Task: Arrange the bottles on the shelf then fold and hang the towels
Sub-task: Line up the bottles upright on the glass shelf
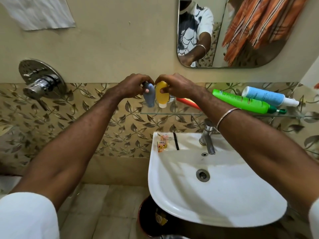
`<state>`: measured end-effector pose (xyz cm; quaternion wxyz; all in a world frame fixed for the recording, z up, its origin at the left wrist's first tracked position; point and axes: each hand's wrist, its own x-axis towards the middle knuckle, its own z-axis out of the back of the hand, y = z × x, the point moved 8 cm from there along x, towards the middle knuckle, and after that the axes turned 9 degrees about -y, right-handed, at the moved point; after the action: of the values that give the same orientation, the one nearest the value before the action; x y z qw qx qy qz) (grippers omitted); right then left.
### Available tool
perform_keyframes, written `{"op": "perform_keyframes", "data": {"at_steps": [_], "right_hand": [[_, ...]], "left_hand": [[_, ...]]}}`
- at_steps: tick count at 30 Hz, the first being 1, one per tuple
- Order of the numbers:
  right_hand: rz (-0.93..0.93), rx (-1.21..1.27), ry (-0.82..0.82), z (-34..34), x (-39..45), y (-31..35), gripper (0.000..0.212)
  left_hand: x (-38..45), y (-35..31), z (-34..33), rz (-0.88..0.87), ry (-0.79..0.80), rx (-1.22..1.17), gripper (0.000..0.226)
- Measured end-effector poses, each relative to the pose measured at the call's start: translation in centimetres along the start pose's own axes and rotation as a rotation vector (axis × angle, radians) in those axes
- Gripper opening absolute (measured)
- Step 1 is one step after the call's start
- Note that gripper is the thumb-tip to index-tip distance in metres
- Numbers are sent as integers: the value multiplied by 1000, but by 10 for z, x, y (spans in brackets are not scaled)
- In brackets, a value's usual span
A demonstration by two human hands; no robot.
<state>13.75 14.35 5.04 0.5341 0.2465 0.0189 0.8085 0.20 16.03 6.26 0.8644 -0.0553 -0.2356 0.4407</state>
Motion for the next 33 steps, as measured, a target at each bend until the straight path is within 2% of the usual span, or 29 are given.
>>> {"op": "perform_keyframes", "data": {"at_steps": [12, 18, 21, 24, 26, 28, 30, 33], "right_hand": [[26, 25, 33, 1, -5, 3, 46], [-43, 67, 6, 19, -14, -6, 61], [-93, 57, -85, 51, -21, -25, 54], [-158, 42, -217, 89, -35, -53, 44], [-170, 38, -302, 109, -48, -68, 35], [-166, 38, -348, 124, -62, -79, 27], [-187, 11, -367, 134, -76, -90, 21], [-247, -26, -339, 143, -99, -108, 15]], "left_hand": [[0, 0, -2, 58, 27, 17, 42], [-1, -1, 1, 82, 66, -15, 76], [3, -19, 15, -54, -122, 57, 88], [4, -63, 31, -275, -404, 236, 73], [7, -93, 24, -383, -465, 284, 60], [12, -122, 3, -472, -413, 260, 52], [15, -147, -26, -534, -293, 213, 47], [22, -169, -75, -524, -65, 198, 57]]}}
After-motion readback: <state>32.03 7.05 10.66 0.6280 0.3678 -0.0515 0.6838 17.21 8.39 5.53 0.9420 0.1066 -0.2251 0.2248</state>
